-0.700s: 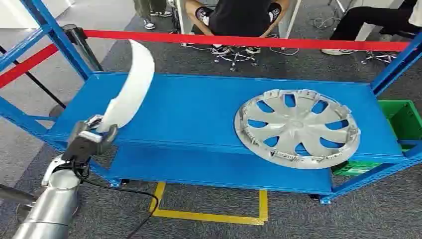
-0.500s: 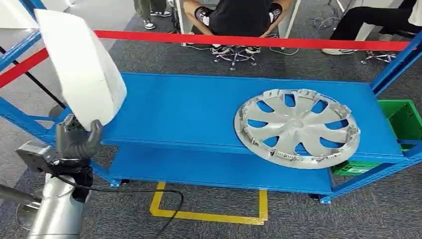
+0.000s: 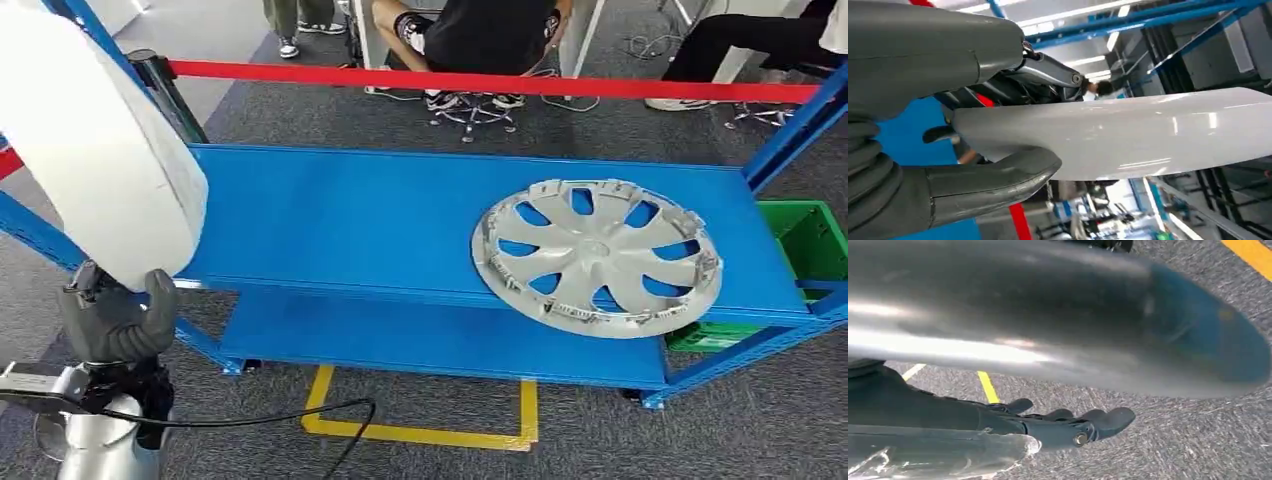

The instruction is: Take the parts from the cabinet and place them on the table.

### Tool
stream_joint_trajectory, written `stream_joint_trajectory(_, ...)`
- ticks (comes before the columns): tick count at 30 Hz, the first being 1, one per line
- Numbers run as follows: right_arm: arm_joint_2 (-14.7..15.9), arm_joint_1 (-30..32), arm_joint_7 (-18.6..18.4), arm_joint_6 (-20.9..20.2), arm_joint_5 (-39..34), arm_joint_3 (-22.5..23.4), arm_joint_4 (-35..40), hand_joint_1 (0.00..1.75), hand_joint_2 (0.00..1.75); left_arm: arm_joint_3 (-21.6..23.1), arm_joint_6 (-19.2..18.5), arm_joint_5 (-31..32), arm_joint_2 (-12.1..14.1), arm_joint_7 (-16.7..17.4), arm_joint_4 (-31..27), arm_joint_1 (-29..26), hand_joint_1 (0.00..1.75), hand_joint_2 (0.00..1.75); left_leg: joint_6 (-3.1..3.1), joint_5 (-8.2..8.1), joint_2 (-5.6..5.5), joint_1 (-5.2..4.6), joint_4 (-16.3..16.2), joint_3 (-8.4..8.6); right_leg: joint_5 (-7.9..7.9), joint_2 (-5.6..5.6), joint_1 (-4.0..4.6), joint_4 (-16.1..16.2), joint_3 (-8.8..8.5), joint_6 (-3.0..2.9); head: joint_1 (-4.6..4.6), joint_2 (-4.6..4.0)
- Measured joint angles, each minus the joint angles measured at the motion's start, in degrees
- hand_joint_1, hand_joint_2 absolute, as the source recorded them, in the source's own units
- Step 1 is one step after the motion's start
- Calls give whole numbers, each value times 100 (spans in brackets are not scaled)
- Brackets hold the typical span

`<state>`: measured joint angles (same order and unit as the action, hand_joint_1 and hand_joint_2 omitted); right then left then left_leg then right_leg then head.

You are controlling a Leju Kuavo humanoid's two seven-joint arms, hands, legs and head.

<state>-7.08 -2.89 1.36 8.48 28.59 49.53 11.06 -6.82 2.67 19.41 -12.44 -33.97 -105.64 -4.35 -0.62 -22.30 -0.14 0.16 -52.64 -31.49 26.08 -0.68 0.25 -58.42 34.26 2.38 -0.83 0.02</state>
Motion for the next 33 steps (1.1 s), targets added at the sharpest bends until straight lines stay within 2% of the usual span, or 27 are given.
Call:
stream_joint_trajectory(1, -7, 1, 4, 0, 0, 11, 0, 0, 0, 19, 43, 50, -15, 0, -13, -8, 175, 175, 0, 11, 2, 18, 0, -14, 240, 1, -22, -344, 127, 30, 9, 0)
stream_joint_trajectory(3, -7, 8, 7, 0, 0, 22, 0, 0, 0, 33, 85, 100, -24, 2, -13, -55, 175, 175, 23, 24, 18, 37, -6, -38, 696, 8, -81, -1282, 483, 101, 4, 0)
stream_joint_trajectory(4, -7, 9, 7, 0, 0, 31, 0, 0, 0, 35, 85, 102, -26, 2, -13, -73, 175, 175, 51, 40, 21, 56, -16, -62, 776, 11, -107, -1546, 569, 145, 4, 0)
stream_joint_trajectory(5, -7, 9, 7, 0, -2, 39, 0, 0, 0, 41, 85, 111, -31, 2, -13, -83, 175, 175, 75, 53, 20, 81, -31, -85, 711, 16, -134, -1507, 521, 179, 4, 0)
stream_joint_trajectory(6, -7, 7, 7, 0, 0, 46, 0, 0, 0, 46, 85, 113, -37, 2, -13, -87, 175, 175, 119, 59, 18, 121, -66, -119, 538, 22, -171, -1205, 331, 227, 4, 0)
stream_joint_trajectory(7, -7, 3, 7, 0, 0, 46, 0, 0, 0, 48, 105, 122, -39, 2, -13, -88, 175, 175, 177, 53, 9, 169, -122, -163, 308, 27, -216, -686, 31, 288, 4, 0)
stream_joint_trajectory(8, -9, -7, 7, 2, 9, 46, 0, 0, 0, 50, 175, 162, -39, 0, -15, -92, 175, 175, 247, 31, 2, 219, -224, -219, 117, 28, -283, -126, -306, 376, 11, 0)
stream_joint_trajectory(9, -57, -32, 7, 4, 31, 46, -7, 0, 0, 50, 251, 170, -41, -4, -39, -101, 175, 175, 330, 20, -11, 192, -309, -281, 281, -65, -246, -62, -333, 423, 22, 0)
stream_joint_trajectory(10, -74, -30, 9, 24, 48, 46, 0, 0, 0, 50, 299, 175, -48, -11, -74, -125, 175, 175, 379, -3, -19, 193, -396, -327, 199, -102, -259, -59, -303, 258, 44, 0)
stream_joint_trajectory(11, -74, -32, 13, 61, 89, 46, 2, 0, 0, 48, 330, 162, -48, -17, -98, -153, 175, 175, 389, 45, -24, 180, -375, -342, 196, -100, -255, -126, -252, 146, -11, 0)
stream_joint_trajectory(14, -109, -33, 13, 144, 190, 46, 2, 0, 0, -63, 336, -26, 2, -54, -114, -305, 175, 175, 448, 116, -27, 218, -355, -385, 110, -85, -231, -194, -110, -27, -43, 0)
stream_joint_trajectory(15, -136, -40, 26, 160, 216, 44, 2, 0, 0, -129, 325, -101, 26, -81, -122, -347, 175, 175, 442, -121, -9, 215, -498, -465, 62, -81, -222, -193, -72, -91, -59, 0)
stream_joint_trajectory(16, -158, -41, 37, 181, 225, 44, 2, 0, 0, -177, 312, -140, 44, -90, -131, -368, 175, 175, 432, -440, -8, 195, -837, -595, 11, -76, -214, -190, -15, -126, -77, 0)
stream_joint_trajectory(18, -181, -40, 41, 192, 230, 44, 2, 0, 0, -256, 279, -169, 76, -107, -131, -386, 175, 175, 413, -1028, -8, 157, -1811, -922, -87, -38, -175, -190, 132, -164, -103, 0)
stream_joint_trajectory(19, -190, -42, 41, 195, 230, 44, 2, 0, 0, -273, 275, -177, 90, -107, -131, -400, 175, 175, 389, -1183, -8, 141, -2121, -991, -136, -19, -155, -191, 199, -174, -94, 0)
stream_joint_trajectory(20, -195, -43, 41, 195, 229, 44, 2, 0, 0, -295, 273, -186, 98, -107, -131, -412, 175, 175, 353, -1204, -8, 123, -2170, -926, -186, -9, -134, -191, 271, -174, -98, 0)
stream_joint_trajectory(21, -199, -45, 41, 195, 232, 44, 2, 0, 0, -317, 271, -193, 103, -109, -131, -413, 175, 175, 304, -1117, -8, 100, -1971, -725, -238, -5, -115, -191, 335, -170, -98, 0)
stream_joint_trajectory(23, -210, -59, 50, 197, 229, 44, 2, 0, 0, -337, 216, -193, 109, -107, -142, -406, 175, 175, 181, -835, -8, 37, -1002, -2, -352, -8, -97, -191, 448, -154, -98, 0)
stream_joint_trajectory(24, -219, -76, 63, 201, 225, 44, 2, 0, 0, -335, 122, -186, 112, -94, -149, -379, 175, 175, 124, -801, -8, 4, -549, 367, -410, -10, -98, -191, 472, -140, -101, 0)
stream_joint_trajectory(25, -225, -80, 94, 203, 221, 46, 2, 0, 0, -330, 41, -107, 112, -59, -155, -326, 175, 175, 173, -840, 7, -22, -358, 408, -451, -5, -46, -202, 519, -100, -109, 0)
stream_joint_trajectory(26, -225, -81, 114, 205, 217, 46, 2, 0, 0, -315, 2, -5, 114, -50, -155, -313, 175, 175, 213, -775, 8, -24, -373, 352, -514, 14, -64, -165, 523, -71, -92, 0)
stream_joint_trajectory(28, -227, -82, 125, 205, 208, 46, 2, 0, 0, -306, -33, 80, 127, -29, -155, -325, 175, 175, 148, -688, 5, -64, -381, 316, -647, 19, -100, -57, 494, 11, -100, 0)
stream_joint_trajectory(29, -227, -71, 127, 205, 208, 46, 0, 0, 0, -300, -33, 100, 127, -24, -155, -316, 175, 175, 106, -593, 14, -41, -336, 281, -700, 14, -97, -30, 512, 50, -105, 0)
stream_joint_trajectory(30, -227, -69, 136, 208, 208, 46, 2, 0, 0, -286, -37, 111, 127, -20, -153, -297, 175, 175, 76, -524, 35, -18, -330, 232, -520, 22, -106, -97, 565, 73, -92, 0)
stream_joint_trajectory(31, -227, -68, 142, 208, 208, 46, 2, 0, 0, -258, -77, 116, 127, -20, -155, -295, 175, 175, 25, -468, 37, -17, -330, 164, -153, 26, -101, -335, 651, 86, -76, 0)
stream_joint_trajectory(32, -227, -62, 149, 216, 208, 46, 2, 0, 0, -225, -116, 116, 127, -15, -155, -300, 175, 175, 9, -406, 37, -19, -330, 91, 236, 26, -101, -751, 739, 106, -61, 0)
stream_joint_trajectory(33, -227, -65, 155, 216, 205, 46, 2, 0, 0, -201, -153, 113, 127, -11, -155, -300, 175, 175, 3, -343, 38, -23, -335, 13, 529, 24, -93, -1193, 828, 115, -66, 0)
